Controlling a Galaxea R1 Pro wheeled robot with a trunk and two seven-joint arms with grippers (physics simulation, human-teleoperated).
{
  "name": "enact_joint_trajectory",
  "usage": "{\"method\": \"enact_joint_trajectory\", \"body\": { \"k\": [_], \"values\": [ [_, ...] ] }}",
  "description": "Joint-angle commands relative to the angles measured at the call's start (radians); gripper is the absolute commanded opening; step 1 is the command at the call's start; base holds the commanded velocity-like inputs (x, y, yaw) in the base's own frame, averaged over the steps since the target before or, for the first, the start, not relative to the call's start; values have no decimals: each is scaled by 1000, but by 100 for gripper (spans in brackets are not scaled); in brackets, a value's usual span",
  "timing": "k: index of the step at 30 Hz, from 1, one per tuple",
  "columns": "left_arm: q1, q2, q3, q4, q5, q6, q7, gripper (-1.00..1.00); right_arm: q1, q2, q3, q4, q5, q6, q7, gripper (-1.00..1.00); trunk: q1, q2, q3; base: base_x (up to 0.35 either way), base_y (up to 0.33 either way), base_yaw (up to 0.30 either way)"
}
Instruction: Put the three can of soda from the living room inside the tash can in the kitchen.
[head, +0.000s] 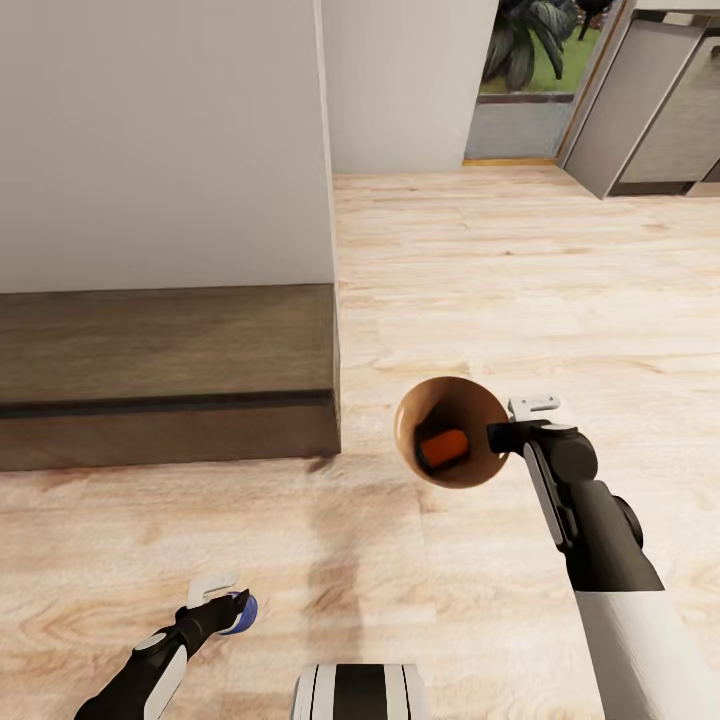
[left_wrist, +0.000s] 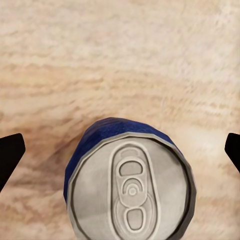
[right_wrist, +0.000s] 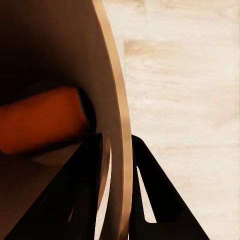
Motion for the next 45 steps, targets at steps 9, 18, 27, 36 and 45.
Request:
{"method": "enact_joint_trajectory", "body": {
  "k": [9, 18, 27, 36, 45],
  "values": [
    [0, 0, 0, 0, 0, 0, 0, 100, -2, 1, 0, -3, -9, 0, 4, -100, 0, 0, -13, 0, 0, 0],
    [0, 0, 0, 1, 0, 0, 0, 100, -2, 1, 0, -3, -9, 0, 4, -100, 0, 0, -27, 0, 0, 0],
    [0, 0, 0, 2, 0, 0, 0, 100, -2, 1, 0, -3, -9, 0, 5, -100, 0, 0, -31, 0, 0, 0],
    [0, 0, -1, 2, 0, 0, 0, 100, -2, 1, 0, -3, -9, 0, 4, -100, 0, 0, -31, 0, -58, 0],
    [0, 0, -1, 2, 0, 0, -1, 100, -2, 1, 0, -3, -9, 0, 5, -100, 0, 0, -31, 0, -17, 0]
  ]
}}
